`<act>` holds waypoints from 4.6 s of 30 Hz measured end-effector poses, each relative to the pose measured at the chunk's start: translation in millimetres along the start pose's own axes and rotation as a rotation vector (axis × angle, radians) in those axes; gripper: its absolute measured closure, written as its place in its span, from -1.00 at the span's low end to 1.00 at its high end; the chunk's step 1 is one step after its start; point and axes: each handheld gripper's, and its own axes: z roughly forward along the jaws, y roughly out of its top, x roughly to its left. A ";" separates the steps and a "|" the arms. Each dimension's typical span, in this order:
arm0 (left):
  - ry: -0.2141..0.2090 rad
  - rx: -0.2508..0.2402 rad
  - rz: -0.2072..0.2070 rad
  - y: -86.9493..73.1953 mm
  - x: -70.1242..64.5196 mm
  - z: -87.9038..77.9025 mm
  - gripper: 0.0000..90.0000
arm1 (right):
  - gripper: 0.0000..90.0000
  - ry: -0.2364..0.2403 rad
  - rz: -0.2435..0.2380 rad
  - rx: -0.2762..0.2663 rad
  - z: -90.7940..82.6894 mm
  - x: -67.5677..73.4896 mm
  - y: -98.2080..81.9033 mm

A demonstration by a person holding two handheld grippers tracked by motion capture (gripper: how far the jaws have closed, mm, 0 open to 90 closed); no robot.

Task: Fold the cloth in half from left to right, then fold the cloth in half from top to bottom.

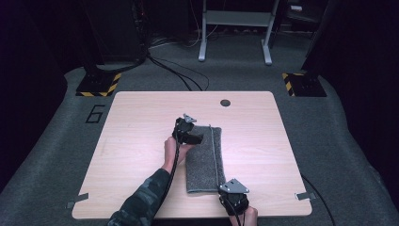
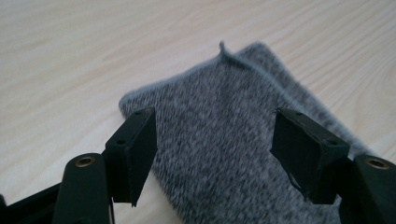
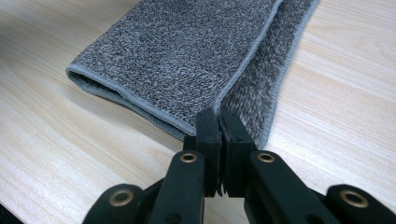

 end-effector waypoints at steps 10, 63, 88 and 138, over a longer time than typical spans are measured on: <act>0.018 0.042 0.002 -25.8 5.9 -2.1 -0.35 | 0.67 0.038 -0.001 0.033 -5.2 -11.4 -3.6; -0.036 0.049 -0.007 -60.1 36.3 -28.3 -0.55 | -0.11 0.138 0.088 0.085 53.8 -56.3 69.7; -0.008 0.074 -0.103 -29.5 58.1 3.1 -0.52 | -0.38 0.091 0.152 0.170 157.5 -112.6 144.0; 0.000 0.079 0.026 -15.0 36.2 17.3 0.87 | 0.90 0.050 0.120 0.142 169.5 -90.5 140.2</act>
